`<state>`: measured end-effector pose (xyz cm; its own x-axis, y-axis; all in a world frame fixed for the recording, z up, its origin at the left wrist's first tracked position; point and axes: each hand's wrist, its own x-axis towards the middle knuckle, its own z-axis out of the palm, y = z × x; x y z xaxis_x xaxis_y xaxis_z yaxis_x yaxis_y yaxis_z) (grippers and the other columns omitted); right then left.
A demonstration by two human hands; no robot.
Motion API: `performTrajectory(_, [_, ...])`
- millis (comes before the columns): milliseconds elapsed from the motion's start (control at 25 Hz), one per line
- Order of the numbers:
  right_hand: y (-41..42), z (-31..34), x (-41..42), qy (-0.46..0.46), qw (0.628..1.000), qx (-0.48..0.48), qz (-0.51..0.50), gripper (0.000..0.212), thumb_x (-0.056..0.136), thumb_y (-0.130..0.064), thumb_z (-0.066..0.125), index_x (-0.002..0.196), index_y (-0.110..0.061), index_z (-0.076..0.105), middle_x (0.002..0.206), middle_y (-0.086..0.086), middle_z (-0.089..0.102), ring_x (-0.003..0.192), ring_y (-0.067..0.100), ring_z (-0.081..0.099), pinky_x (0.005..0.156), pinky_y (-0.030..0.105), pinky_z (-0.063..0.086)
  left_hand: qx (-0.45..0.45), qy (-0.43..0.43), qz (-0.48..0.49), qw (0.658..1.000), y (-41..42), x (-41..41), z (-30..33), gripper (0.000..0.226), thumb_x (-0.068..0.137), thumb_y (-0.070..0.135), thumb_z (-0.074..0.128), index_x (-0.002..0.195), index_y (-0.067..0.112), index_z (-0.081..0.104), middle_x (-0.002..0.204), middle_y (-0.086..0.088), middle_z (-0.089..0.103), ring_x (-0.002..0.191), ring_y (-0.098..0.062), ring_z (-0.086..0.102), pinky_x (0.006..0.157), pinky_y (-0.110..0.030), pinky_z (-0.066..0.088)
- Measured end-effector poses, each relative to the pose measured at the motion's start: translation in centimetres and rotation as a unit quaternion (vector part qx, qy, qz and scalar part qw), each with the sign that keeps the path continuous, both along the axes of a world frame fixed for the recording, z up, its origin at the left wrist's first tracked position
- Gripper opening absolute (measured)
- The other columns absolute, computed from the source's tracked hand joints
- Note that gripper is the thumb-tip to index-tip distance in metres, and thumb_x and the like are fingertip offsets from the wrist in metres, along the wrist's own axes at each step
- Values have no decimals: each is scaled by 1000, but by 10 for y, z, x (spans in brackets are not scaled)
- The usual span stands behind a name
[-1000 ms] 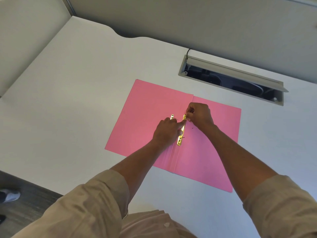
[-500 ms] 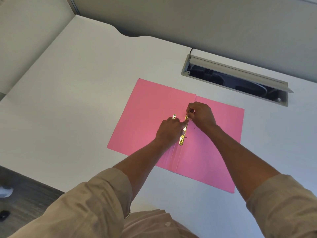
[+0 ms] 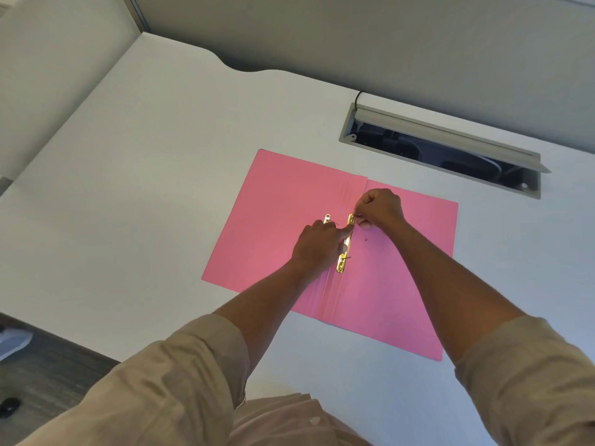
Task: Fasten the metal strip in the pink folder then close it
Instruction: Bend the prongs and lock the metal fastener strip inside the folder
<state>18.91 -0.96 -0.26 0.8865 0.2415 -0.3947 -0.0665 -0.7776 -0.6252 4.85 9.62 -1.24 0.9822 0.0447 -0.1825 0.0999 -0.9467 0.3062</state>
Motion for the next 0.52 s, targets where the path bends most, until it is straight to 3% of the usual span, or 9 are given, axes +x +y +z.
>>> performTrajectory(120, [0,4,-7,24,997,13,-74,8,84,1,62,89,1,69,88,22,74,80,33,74,81,49,61,-1,1,-7,1000,2,1,0,47,99,26,52,146,27,44,112,-10,68,102,-32,59,87,-42,52])
performTrajectory(280, [-7,17,-26,7,997,-33,-76,10,90,-8,62,93,0,68,92,22,73,82,36,73,84,46,60,-13,5,-11,1000,3,3,1,47,98,26,55,144,27,47,106,-11,69,100,-34,60,86,-43,54])
performTrajectory(520, [-20,34,-77,167,984,17,-57,23,85,-23,74,91,-2,68,85,16,73,77,32,74,75,44,63,-58,62,5,996,6,11,2,47,89,34,59,136,35,55,104,-9,70,101,-32,62,79,-38,54])
